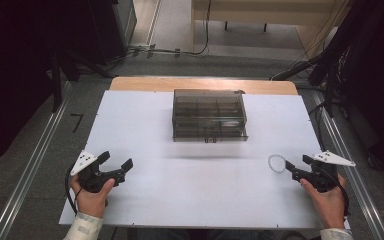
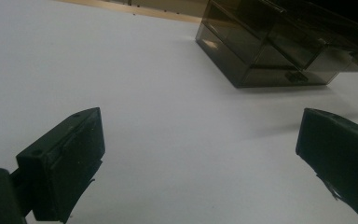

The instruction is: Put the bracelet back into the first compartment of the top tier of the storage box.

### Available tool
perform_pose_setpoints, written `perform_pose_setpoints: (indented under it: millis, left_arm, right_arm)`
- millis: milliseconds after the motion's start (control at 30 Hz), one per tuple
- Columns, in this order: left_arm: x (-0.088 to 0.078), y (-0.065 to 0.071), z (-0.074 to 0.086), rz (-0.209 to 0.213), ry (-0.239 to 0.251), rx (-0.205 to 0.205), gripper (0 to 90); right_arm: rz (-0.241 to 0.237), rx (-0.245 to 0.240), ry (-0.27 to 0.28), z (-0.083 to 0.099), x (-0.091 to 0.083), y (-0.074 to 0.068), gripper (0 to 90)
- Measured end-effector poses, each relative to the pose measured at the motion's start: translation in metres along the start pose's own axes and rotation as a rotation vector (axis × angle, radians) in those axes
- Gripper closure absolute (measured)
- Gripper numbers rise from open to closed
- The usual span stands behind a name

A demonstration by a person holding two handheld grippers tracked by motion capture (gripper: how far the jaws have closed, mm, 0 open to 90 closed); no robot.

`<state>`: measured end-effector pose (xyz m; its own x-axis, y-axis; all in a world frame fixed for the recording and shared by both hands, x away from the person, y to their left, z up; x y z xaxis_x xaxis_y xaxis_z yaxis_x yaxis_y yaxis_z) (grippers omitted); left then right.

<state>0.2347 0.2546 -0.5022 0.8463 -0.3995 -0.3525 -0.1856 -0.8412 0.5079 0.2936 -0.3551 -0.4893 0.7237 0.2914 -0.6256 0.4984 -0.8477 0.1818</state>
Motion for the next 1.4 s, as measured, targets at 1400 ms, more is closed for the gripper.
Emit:
perform_pose_setpoints:
  millis: [1400]
  left_arm:
    - [0.0,0.0,0.0,0.003,-0.003,0.004,1.8]
  right_arm:
    - [-0.015,-0.024,-0.026,-0.004,0.011,-0.005,27.0]
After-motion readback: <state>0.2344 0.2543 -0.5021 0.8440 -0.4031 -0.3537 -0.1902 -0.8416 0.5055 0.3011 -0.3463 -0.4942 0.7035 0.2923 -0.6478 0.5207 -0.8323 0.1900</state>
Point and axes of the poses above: each handheld gripper's, and its own axes: x roughly forward along the jaws, z roughly out of its underside, y roughly to its right, the point moved 1 cm from there along x, roughly forward along the jaws, and after that the axes turned 15 degrees about -x, right-handed, at the moved point
